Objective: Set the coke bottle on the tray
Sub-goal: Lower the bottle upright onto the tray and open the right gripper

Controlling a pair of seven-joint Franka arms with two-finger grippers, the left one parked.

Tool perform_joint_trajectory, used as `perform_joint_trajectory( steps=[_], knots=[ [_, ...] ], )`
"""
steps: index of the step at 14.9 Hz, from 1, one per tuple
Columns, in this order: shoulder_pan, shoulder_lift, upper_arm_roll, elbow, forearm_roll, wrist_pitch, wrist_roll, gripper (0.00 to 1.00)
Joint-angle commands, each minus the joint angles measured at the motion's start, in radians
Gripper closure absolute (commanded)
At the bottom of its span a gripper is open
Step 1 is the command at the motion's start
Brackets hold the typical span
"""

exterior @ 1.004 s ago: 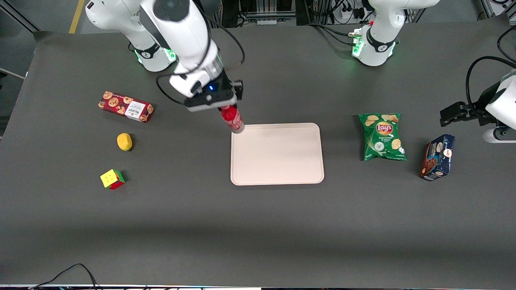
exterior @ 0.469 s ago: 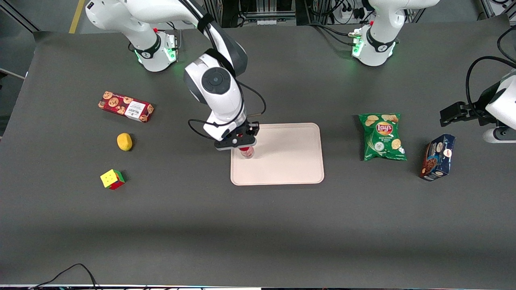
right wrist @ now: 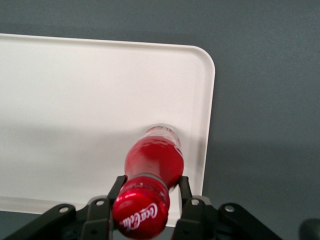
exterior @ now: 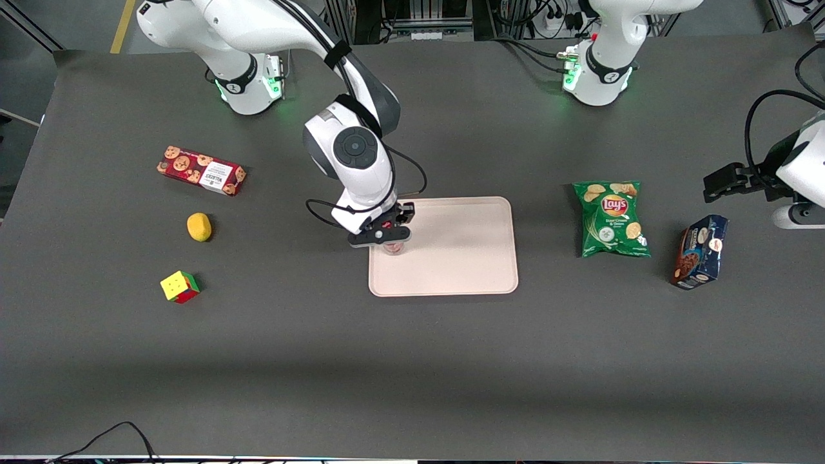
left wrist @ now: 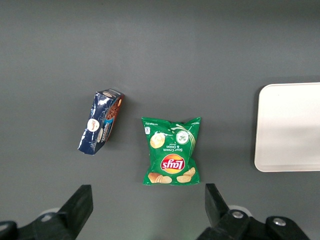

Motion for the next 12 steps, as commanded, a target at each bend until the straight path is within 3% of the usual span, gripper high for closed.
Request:
perform_joint_trajectory(
  steps=[1,7,10,11,12],
  knots=[
    [0.006,0.010,-0.008,0.029,0.011,-0.006,0.002,1.00],
    [0.005,0.019,-0.008,0.031,0.011,-0.006,0.002,1.00],
    [0.003,0.027,-0.008,0.031,0.012,-0.006,0.002,0.85],
    [0.005,0.027,-0.008,0.031,0.011,-0.006,0.002,0.78],
    [0.003,0.027,-0.008,0.032,0.011,-0.006,0.002,0.65]
  ],
)
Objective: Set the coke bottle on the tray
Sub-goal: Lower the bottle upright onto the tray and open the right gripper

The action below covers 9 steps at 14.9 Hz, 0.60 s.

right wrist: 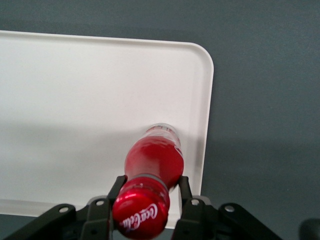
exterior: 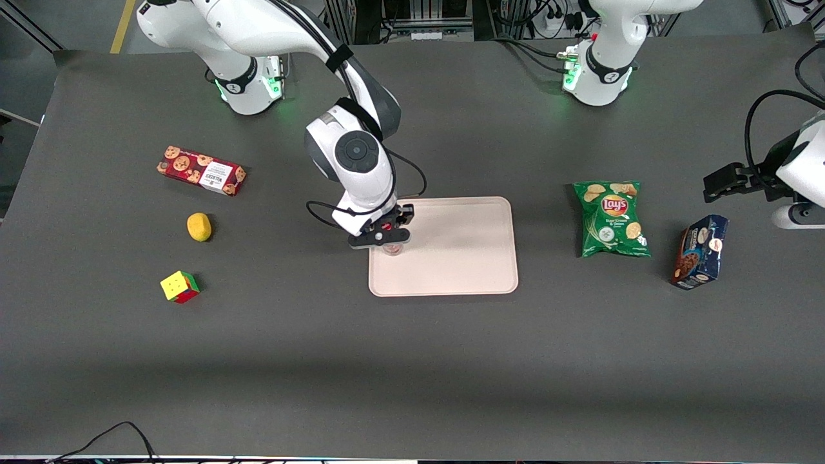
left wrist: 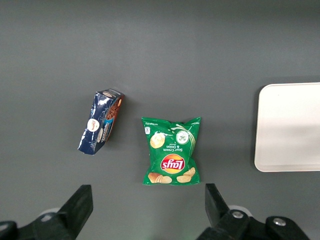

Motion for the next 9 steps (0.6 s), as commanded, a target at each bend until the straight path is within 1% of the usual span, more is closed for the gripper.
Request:
perform_joint_trajectory(
  steps=[1,2,3,9],
  knots=[
    [0.003,0.015,-0.007,0.033,0.011,-0.006,0.002,0.46],
    [0.003,0.015,-0.007,0.033,0.011,-0.006,0.004,0.15],
    [0.002,0.015,-0.007,0.033,0.011,-0.006,0.002,0.00],
    [0.003,0.005,-0.007,0.052,0.012,-0.009,0.004,0.00]
  ],
)
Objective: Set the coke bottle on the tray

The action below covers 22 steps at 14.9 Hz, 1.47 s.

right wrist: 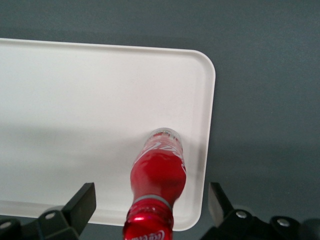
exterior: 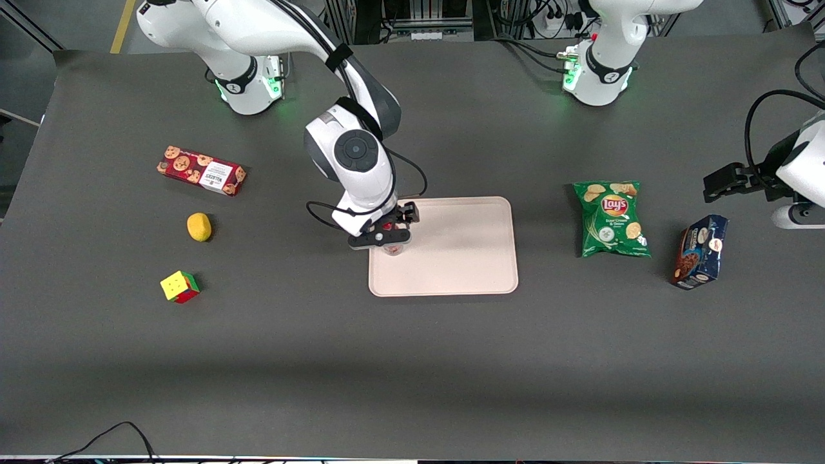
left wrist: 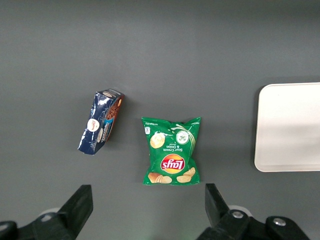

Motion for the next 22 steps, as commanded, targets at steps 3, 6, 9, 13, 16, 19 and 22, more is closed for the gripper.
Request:
perform_joint_trajectory(
  steps=[3,6,9,13,16,19,22],
  knots=[
    [0.006,-0.037,-0.005,0.057,0.014,-0.043,0.001,0.00],
    [-0.003,-0.116,-0.007,0.104,0.011,-0.159,-0.126,0.00],
    [-0.033,-0.259,-0.021,0.106,0.014,-0.311,-0.211,0.00],
    [-0.189,-0.420,0.022,0.075,0.011,-0.530,-0.217,0.00],
    [-0.382,-0.515,0.148,-0.014,0.008,-0.528,-0.219,0.00],
    [-0.434,-0.558,0.148,-0.067,-0.002,-0.522,-0.216,0.00],
    [-0.505,-0.604,0.144,-0.104,-0.006,-0.512,-0.215,0.00]
  ],
)
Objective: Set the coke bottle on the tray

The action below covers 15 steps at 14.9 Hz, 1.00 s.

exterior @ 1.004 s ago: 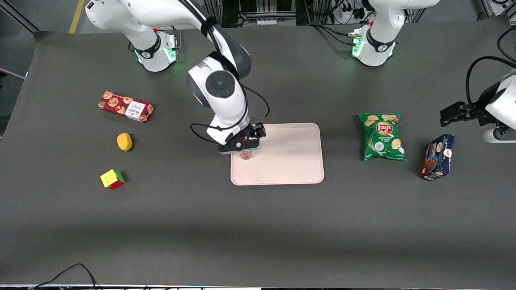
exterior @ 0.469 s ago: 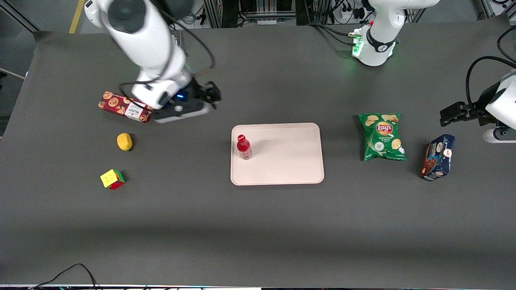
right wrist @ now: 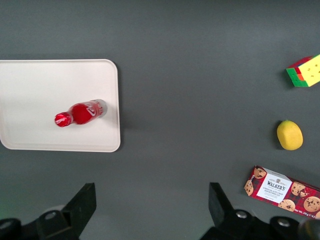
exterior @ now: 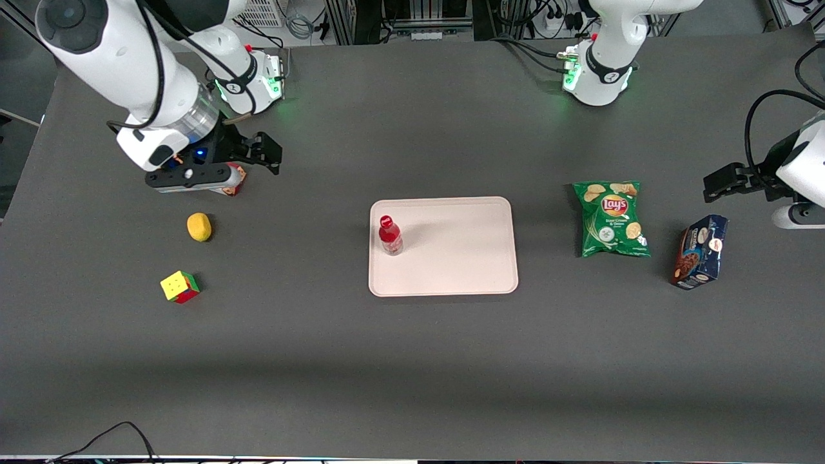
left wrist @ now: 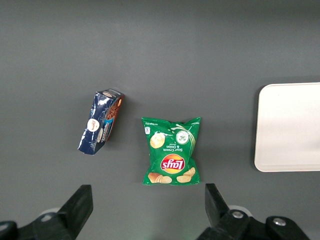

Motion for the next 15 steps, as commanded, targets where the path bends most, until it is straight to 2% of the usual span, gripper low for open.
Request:
perform_joint_trajectory(
  steps=[1,3,5,7,9,12,15],
  knots=[
    [-0.104,-0.084,0.014,-0.074,-0.007,0.018,-0.018,0.00],
    [-0.184,-0.088,0.006,-0.075,-0.031,0.021,-0.078,0.00],
    [-0.206,-0.123,-0.011,-0.110,-0.036,0.021,-0.198,0.00],
    [-0.208,-0.155,-0.020,-0.149,-0.036,0.021,-0.174,0.00],
    [-0.209,-0.129,-0.018,-0.126,-0.036,-0.002,-0.048,0.00],
    [-0.229,-0.076,-0.025,-0.040,-0.129,-0.025,-0.035,0.00],
    [-0.241,-0.054,-0.037,-0.021,-0.129,-0.025,-0.037,0.00]
  ],
)
